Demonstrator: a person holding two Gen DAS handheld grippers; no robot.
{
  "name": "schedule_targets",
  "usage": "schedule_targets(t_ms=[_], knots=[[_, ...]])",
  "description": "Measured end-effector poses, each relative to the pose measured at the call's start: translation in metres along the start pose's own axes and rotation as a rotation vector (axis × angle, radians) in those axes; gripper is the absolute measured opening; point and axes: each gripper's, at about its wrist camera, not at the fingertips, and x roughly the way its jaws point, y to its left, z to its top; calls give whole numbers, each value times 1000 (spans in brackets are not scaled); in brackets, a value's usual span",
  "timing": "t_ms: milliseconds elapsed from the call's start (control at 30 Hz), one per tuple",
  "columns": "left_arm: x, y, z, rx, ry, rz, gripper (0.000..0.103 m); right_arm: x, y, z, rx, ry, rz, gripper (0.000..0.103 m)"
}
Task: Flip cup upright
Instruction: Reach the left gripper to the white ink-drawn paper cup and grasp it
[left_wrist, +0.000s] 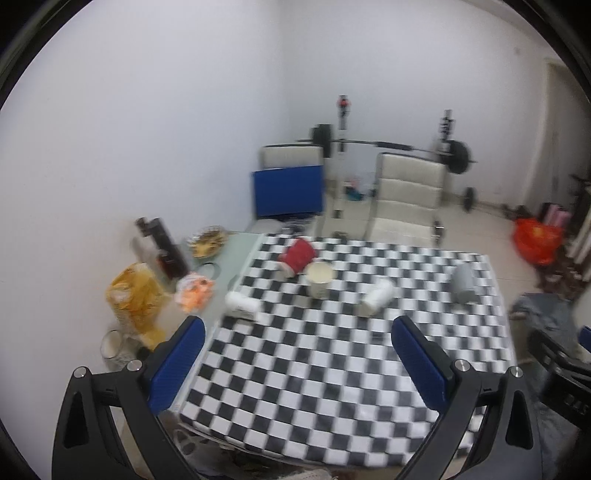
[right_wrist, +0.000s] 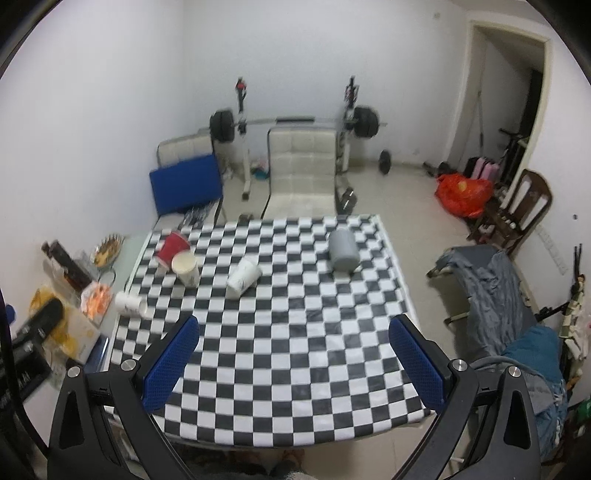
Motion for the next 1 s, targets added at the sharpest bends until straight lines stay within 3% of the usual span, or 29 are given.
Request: schedule_targets(t_ms=[167,367,700,1000], knots=[[50,-2,-26,-10,65,130,103,73,1,-22,-48,101,48,103],[102,-5,-44,1,126,197,103,156,24,-40,-119,149,89,103],[201,-6,-42,17,227,215,103,264,89,-31,-187,223,157,103],[299,3,-24,-3,274,172,103,356,136,1,-197,293,131,103]])
